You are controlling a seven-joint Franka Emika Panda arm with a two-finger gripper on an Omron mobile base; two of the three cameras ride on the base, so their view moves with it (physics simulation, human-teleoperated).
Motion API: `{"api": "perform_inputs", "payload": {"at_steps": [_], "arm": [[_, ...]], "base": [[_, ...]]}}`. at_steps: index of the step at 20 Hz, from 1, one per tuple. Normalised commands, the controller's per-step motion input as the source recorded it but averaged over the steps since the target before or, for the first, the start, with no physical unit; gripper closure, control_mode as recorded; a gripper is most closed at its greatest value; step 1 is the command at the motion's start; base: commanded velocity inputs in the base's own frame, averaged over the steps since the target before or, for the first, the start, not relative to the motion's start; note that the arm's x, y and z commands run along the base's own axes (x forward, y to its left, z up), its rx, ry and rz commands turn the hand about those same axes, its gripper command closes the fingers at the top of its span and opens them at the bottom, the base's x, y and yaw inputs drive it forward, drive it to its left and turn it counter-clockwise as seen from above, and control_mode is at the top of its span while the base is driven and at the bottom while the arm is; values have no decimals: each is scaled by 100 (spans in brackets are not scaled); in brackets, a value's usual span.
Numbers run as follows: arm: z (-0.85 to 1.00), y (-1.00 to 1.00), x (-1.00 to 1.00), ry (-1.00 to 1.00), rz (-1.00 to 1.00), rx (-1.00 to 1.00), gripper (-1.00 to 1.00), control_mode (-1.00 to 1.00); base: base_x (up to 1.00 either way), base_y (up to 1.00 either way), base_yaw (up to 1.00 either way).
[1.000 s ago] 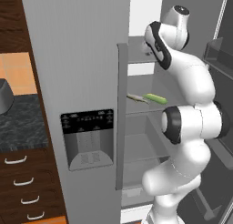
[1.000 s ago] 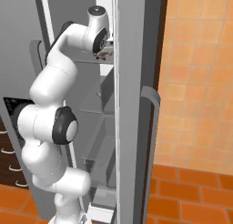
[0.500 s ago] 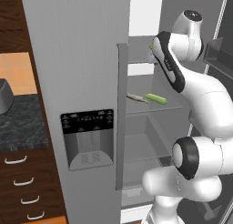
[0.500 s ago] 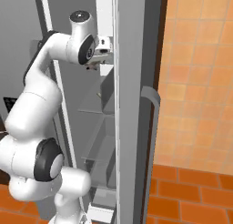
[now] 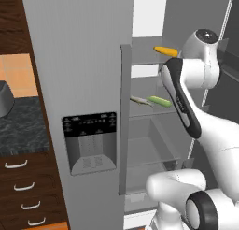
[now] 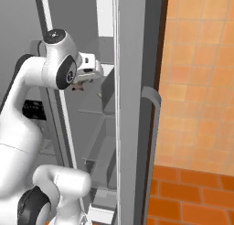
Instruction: Place one corn and one fish in each tupperware on the nearby counter, to pack two identical lunches.
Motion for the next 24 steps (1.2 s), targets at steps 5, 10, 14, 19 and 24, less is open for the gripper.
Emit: {"api": "perform_inputs", "payload": {"at_steps": [5, 10, 14, 19, 24], "arm": [[-18, 1, -97, -1, 0, 0, 100, -100], [0, 11, -100, -13, 0, 0, 100, -100], [0, 10, -50, -6, 0, 0, 100, 100], [0, 0, 0, 0, 0, 0, 100, 100], [0, 0, 0, 0, 0, 0, 100, 100]], "base": [[0, 0, 0], [0, 0, 0], [-50, 23, 0], [-79, 94, 0], [-19, 100, 0]]}}
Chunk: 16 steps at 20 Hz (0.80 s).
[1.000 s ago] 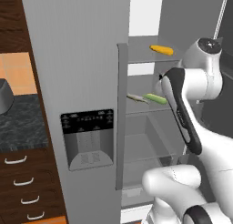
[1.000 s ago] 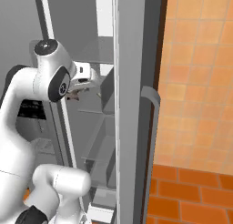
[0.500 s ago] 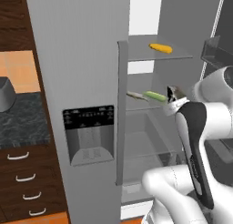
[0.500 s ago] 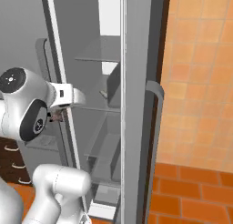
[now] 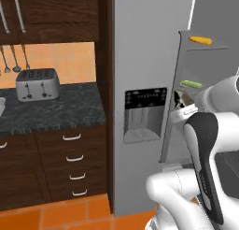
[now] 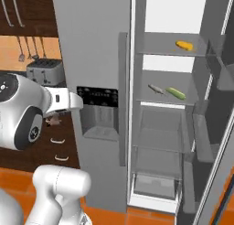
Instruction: Place one corn and one fish in each tupperware on the nearby counter, to pack two identical lunches.
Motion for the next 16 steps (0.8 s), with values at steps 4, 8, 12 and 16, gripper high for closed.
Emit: {"api": "perform_inputs", "payload": {"at_steps": [4, 8, 12, 16], "arm": [[0, 0, 0, 0, 0, 0, 100, 100], [0, 0, 0, 0, 0, 0, 100, 100], [0, 0, 0, 0, 0, 0, 100, 100], [0, 0, 0, 0, 0, 0, 100, 100]], "base": [[0, 100, -1], [0, 100, -2], [0, 100, -2], [8, 100, -4]]}}
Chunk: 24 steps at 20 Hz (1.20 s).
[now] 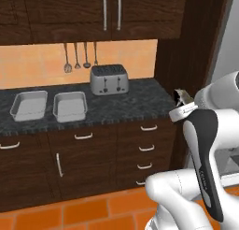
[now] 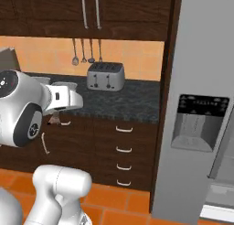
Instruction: Place one corn and one fish in each tupperware on the nearby counter, to pack two identical lunches.
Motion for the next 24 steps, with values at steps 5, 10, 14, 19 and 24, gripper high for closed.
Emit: {"api": "perform_inputs", "payload": {"at_steps": [5, 10, 14, 19, 24], "arm": [[0, 0, 0, 0, 0, 0, 100, 100], [0, 0, 0, 0, 0, 0, 100, 100], [0, 0, 0, 0, 0, 0, 100, 100], [0, 0, 0, 0, 0, 0, 100, 100], [0, 0, 0, 0, 0, 0, 100, 100]], "base": [[21, 100, -3], [43, 100, -1], [93, 81, 0], [64, 71, 0], [50, 36, 0]]}}
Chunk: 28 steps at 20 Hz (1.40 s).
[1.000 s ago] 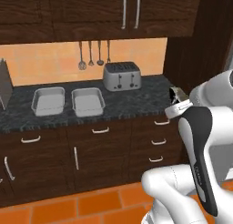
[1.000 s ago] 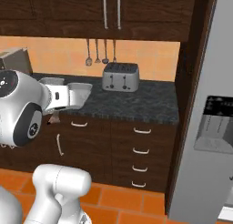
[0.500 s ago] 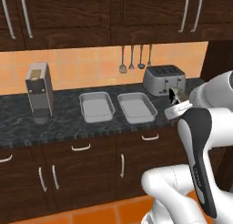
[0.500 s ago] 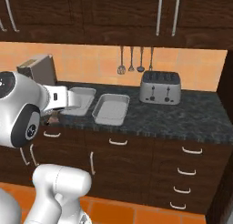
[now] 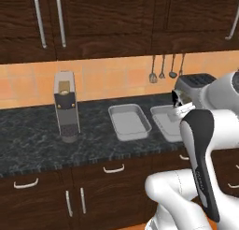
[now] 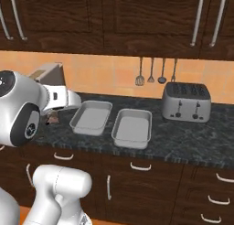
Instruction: Place one corn and one fish in each tupperware on the nearby counter, to pack two identical lunches.
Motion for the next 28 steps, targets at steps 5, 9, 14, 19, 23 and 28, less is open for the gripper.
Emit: {"api": "perform_inputs", "payload": {"at_steps": [5, 9, 14, 19, 23, 28], "arm": [[0, 0, 0, 0, 0, 0, 100, 100], [0, 0, 0, 0, 0, 0, 100, 100], [0, 0, 0, 0, 0, 0, 100, 100], [-23, 28, 16, -8, 0, -2, 100, -100], [-70, 1, 13, -5, 1, 0, 100, -100], [-51, 0, 44, 5, 0, 0, 100, -100]], "base": [[51, 11, 0], [42, 25, 0], [51, 45, 0], [12, 12, 0], [0, 0, 0], [0, 0, 0]]}}
